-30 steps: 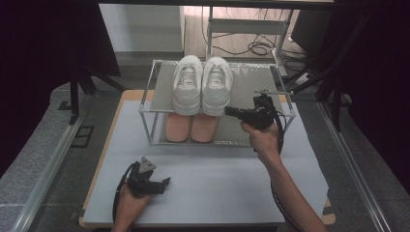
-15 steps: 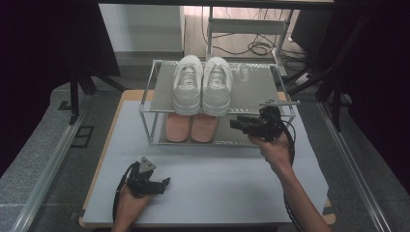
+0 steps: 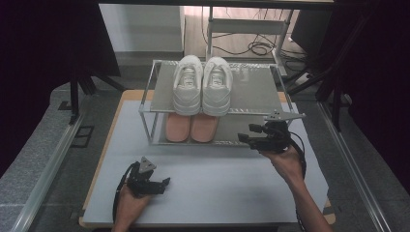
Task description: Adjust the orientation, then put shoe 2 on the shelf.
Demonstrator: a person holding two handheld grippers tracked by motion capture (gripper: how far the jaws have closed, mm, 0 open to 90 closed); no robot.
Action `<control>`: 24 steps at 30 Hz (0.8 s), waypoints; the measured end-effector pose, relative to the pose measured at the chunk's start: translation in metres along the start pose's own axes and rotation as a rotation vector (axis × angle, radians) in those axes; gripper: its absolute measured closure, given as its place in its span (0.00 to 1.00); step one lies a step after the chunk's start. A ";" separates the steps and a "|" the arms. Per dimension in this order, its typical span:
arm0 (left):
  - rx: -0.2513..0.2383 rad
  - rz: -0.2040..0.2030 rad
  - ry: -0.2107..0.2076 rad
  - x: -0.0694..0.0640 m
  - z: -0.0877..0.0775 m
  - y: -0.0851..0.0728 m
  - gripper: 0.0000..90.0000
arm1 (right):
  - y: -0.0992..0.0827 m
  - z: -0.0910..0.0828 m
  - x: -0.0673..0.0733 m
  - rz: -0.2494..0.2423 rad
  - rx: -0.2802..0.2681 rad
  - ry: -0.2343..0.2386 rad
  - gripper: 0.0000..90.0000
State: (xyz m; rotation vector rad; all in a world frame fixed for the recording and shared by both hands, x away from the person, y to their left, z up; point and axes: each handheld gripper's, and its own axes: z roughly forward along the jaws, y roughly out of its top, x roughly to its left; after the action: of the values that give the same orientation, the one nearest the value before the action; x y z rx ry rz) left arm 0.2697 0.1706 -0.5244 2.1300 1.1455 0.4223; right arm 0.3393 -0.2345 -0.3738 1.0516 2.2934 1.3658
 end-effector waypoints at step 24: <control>0.001 0.000 0.001 0.000 0.000 0.000 0.15 | -0.061 -0.035 -0.019 -0.031 0.056 -0.141 0.28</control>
State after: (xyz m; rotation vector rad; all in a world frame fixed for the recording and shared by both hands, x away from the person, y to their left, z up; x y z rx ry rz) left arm 0.2694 0.1705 -0.5243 2.1312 1.1464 0.4223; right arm 0.3060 -0.2886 -0.4100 1.0884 2.2470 1.1825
